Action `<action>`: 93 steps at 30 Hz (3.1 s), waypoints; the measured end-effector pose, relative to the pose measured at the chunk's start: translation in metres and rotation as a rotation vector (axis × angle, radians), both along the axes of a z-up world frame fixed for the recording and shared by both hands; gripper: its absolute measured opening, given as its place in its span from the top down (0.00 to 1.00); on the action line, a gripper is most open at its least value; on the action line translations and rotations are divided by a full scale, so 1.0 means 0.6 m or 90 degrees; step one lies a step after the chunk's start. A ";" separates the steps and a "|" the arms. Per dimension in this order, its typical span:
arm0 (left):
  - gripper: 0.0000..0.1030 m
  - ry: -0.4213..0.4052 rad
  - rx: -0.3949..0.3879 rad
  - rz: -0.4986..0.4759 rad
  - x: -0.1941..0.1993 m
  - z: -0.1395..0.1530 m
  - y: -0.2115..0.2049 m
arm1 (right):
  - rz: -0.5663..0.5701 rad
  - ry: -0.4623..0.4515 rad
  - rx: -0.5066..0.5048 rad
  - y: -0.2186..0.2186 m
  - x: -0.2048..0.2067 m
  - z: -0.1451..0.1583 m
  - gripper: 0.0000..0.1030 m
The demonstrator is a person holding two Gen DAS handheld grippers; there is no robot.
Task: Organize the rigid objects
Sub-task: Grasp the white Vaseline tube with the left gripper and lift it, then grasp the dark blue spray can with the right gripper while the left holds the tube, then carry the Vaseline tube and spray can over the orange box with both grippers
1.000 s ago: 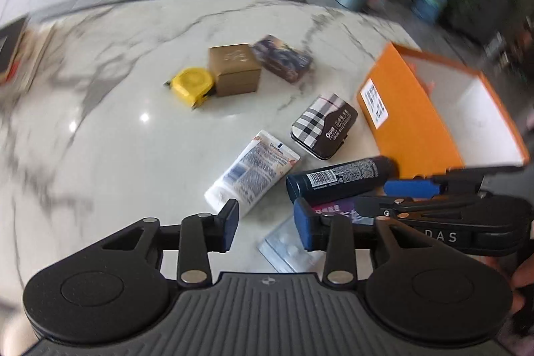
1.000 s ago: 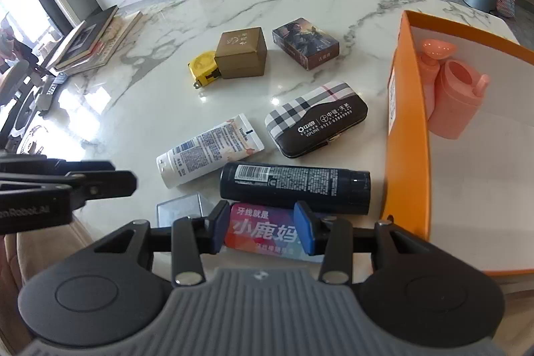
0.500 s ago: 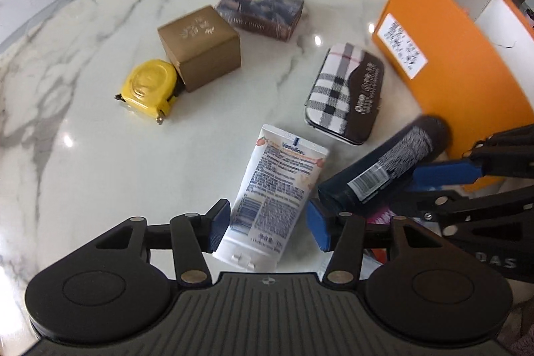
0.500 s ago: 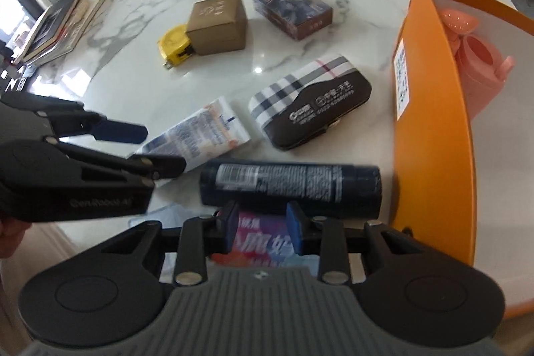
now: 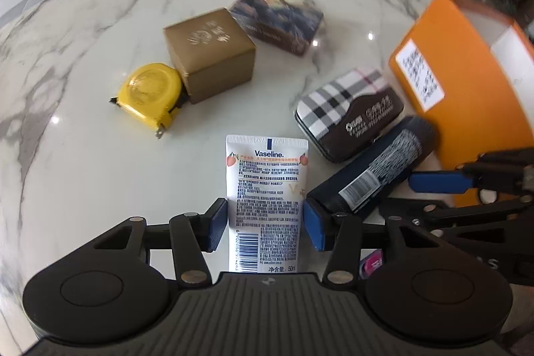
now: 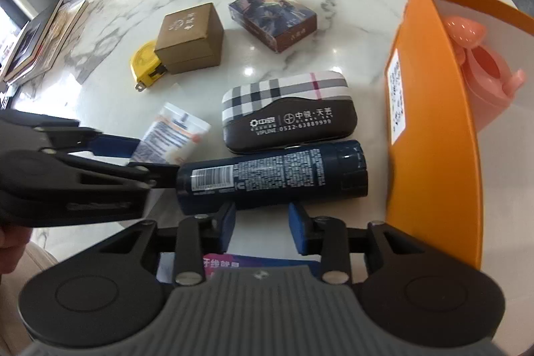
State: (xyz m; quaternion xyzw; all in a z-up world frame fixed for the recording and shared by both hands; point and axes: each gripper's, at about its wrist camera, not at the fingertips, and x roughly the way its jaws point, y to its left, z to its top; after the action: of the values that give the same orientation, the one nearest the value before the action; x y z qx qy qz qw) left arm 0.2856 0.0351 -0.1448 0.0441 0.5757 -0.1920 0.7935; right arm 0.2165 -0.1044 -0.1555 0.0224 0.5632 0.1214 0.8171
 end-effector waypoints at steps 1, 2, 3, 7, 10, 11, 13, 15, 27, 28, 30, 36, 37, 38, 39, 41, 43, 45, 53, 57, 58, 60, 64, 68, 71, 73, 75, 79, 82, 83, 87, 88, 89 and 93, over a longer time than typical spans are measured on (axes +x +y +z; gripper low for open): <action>0.46 0.000 -0.010 0.012 0.000 0.004 0.005 | -0.002 0.000 0.002 -0.001 0.001 0.000 0.58; 0.46 -0.001 -0.019 0.023 -0.002 0.010 0.010 | -0.005 0.000 0.005 -0.001 0.001 0.000 0.58; 0.46 -0.005 -0.026 0.032 -0.007 0.015 0.014 | -0.010 0.001 0.010 -0.001 0.001 0.000 0.58; 0.46 -0.028 -0.045 0.062 -0.033 0.036 0.026 | 0.000 -0.005 0.042 0.006 -0.002 0.010 0.59; 0.46 -0.043 -0.046 0.084 -0.055 0.048 0.034 | 0.019 -0.015 0.037 0.018 -0.008 0.015 0.59; 0.46 -0.048 -0.048 0.090 -0.064 0.052 0.037 | 0.022 -0.014 0.042 0.019 -0.009 0.016 0.60; 0.46 -0.059 -0.052 0.103 -0.081 0.058 0.043 | 0.025 -0.017 0.059 0.020 -0.016 0.019 0.65; 0.46 -0.068 -0.059 0.111 -0.099 0.061 0.047 | 0.036 -0.020 0.076 0.025 -0.023 0.022 0.67; 0.86 -0.084 -0.049 0.160 -0.166 0.058 0.062 | -0.033 -0.011 0.056 -0.005 -0.050 0.023 0.66; 0.86 -0.087 -0.048 0.159 -0.168 0.059 0.062 | -0.032 -0.012 0.057 -0.006 -0.053 0.023 0.66; 0.85 -0.094 -0.053 0.150 -0.172 0.063 0.062 | -0.034 -0.014 0.056 -0.008 -0.057 0.024 0.66; 0.42 -0.159 -0.015 0.100 -0.185 0.079 0.051 | -0.030 -0.028 0.052 -0.005 -0.065 0.035 0.66; 0.41 -0.170 -0.015 0.095 -0.183 0.080 0.051 | -0.030 -0.032 0.048 -0.005 -0.065 0.036 0.66; 0.41 -0.180 -0.017 0.086 -0.180 0.082 0.049 | -0.027 -0.036 0.045 -0.003 -0.065 0.037 0.66; 0.41 -0.187 -0.022 0.077 -0.176 0.082 0.048 | -0.026 -0.039 0.042 -0.002 -0.063 0.037 0.66; 0.41 -0.191 -0.018 0.062 -0.165 0.080 0.041 | -0.020 -0.043 0.037 0.000 -0.060 0.035 0.66; 0.47 -0.196 -0.009 0.042 -0.159 0.077 0.030 | 0.003 -0.051 0.029 0.006 -0.058 0.035 0.63; 0.68 -0.195 -0.007 0.036 -0.155 0.075 0.022 | 0.037 -0.063 0.001 0.017 -0.055 0.034 0.57; 0.88 -0.210 -0.026 0.077 -0.152 0.076 0.031 | 0.041 -0.050 -0.045 0.020 -0.026 0.034 0.56; 0.88 -0.207 -0.031 0.092 -0.140 0.079 0.045 | -0.173 0.006 0.051 -0.022 -0.020 0.025 0.39; 0.88 -0.208 -0.032 0.091 -0.137 0.081 0.047 | -0.223 0.008 0.071 -0.030 -0.021 0.021 0.40; 0.88 -0.210 -0.035 0.089 -0.132 0.083 0.049 | -0.290 0.013 0.096 -0.036 -0.016 0.014 0.41; 0.88 -0.207 -0.040 0.093 -0.122 0.085 0.052 | -0.361 0.015 0.093 -0.037 -0.001 0.002 0.43; 0.88 -0.205 -0.044 0.092 -0.114 0.085 0.053 | -0.394 0.018 0.082 -0.037 0.010 -0.012 0.43; 0.88 -0.200 -0.041 0.092 -0.110 0.084 0.055 | -0.390 0.010 0.073 -0.034 0.017 -0.021 0.43; 0.88 -0.194 -0.038 0.097 -0.109 0.082 0.057 | -0.374 0.003 0.063 -0.032 0.021 -0.026 0.44; 0.88 -0.191 -0.037 0.101 -0.109 0.082 0.059 | -0.351 -0.007 0.048 -0.026 0.022 -0.025 0.44; 0.88 -0.187 -0.035 0.102 -0.111 0.085 0.061 | -0.329 -0.008 0.052 -0.030 0.021 -0.024 0.48; 0.88 -0.190 -0.029 0.103 -0.116 0.091 0.059 | -0.312 -0.010 0.059 -0.030 0.012 -0.022 0.52; 0.88 -0.192 -0.028 0.105 -0.118 0.095 0.058 | -0.302 -0.017 0.060 -0.029 0.007 -0.019 0.54; 0.88 -0.193 -0.027 0.114 -0.127 0.105 0.057 | -0.248 -0.069 0.068 -0.022 -0.014 0.009 0.56; 0.88 -0.191 -0.027 0.118 -0.128 0.109 0.056 | -0.236 -0.084 0.071 -0.021 -0.019 0.018 0.57; 0.88 -0.190 -0.027 0.122 -0.130 0.113 0.054 | -0.224 -0.098 0.074 -0.020 -0.025 0.027 0.57; 0.88 -0.193 -0.035 0.129 -0.139 0.131 0.046 | -0.165 -0.150 0.081 -0.013 -0.051 0.059 0.58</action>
State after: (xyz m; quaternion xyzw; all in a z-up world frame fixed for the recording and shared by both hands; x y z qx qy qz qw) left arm 0.2023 0.0624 -0.0664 -0.0073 0.4454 -0.1178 0.8875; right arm 0.1857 -0.1122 -0.1202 0.1321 0.4469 0.0524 0.8832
